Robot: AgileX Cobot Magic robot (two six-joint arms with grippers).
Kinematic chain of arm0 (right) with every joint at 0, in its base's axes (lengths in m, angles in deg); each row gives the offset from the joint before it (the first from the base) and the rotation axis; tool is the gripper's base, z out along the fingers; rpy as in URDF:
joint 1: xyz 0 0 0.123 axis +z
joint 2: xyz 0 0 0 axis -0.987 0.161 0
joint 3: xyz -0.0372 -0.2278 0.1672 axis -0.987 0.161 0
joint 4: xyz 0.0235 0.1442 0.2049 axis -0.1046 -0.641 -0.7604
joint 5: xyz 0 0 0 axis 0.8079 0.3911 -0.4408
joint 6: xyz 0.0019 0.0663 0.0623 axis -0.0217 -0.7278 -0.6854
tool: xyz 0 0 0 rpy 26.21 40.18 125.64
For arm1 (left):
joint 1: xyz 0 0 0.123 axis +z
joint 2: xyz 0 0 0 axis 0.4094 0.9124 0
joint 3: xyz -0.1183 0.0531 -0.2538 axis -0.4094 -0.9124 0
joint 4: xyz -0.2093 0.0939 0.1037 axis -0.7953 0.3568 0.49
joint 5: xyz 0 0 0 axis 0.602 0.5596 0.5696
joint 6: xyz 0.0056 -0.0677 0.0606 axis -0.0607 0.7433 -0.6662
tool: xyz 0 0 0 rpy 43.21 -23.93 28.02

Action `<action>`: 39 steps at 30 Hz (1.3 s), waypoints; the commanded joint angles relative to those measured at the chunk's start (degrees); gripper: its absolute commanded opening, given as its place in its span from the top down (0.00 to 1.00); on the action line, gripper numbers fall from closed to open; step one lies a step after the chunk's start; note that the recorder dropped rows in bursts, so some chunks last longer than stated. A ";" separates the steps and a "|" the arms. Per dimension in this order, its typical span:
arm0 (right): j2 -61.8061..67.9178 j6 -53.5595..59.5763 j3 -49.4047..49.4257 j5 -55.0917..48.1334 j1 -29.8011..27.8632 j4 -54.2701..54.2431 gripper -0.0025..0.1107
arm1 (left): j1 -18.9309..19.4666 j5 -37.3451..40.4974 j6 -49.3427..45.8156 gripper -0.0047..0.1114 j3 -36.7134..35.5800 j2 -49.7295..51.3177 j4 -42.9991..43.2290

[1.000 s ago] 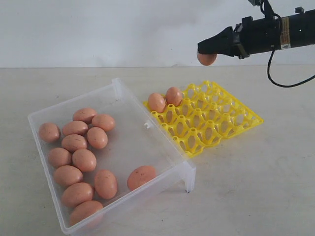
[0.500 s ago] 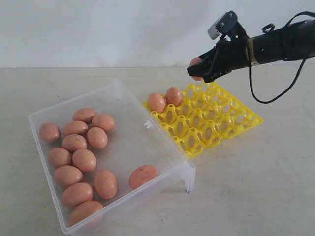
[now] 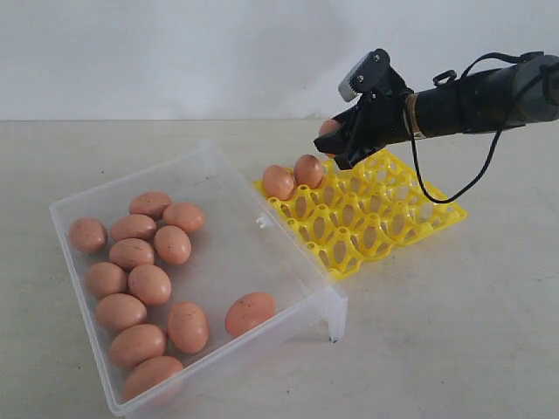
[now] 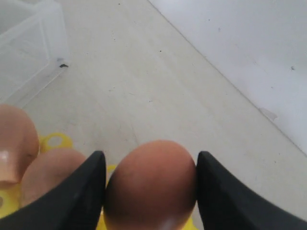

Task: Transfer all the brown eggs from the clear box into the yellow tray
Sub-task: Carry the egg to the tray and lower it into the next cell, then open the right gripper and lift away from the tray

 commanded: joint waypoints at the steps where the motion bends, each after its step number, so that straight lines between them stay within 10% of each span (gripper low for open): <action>1: -0.31 -7.12 -0.48 1.10 -0.08 -0.01 0.98 | -0.19 0.00 -0.03 1.00 0.24 -0.17 -0.31; 18: -0.31 -16.04 -0.48 0.06 -0.08 7.85 0.96 | -0.19 0.00 -0.03 1.00 0.24 -0.17 -0.31; 28: -0.31 -16.82 -0.48 -2.05 -0.18 7.85 0.42 | -0.19 0.00 -0.03 1.00 0.24 -0.17 -0.31; 39: -3.40 -19.58 -0.48 0.02 -0.18 7.65 0.39 | -0.19 0.00 -0.03 1.00 0.24 -0.17 -0.31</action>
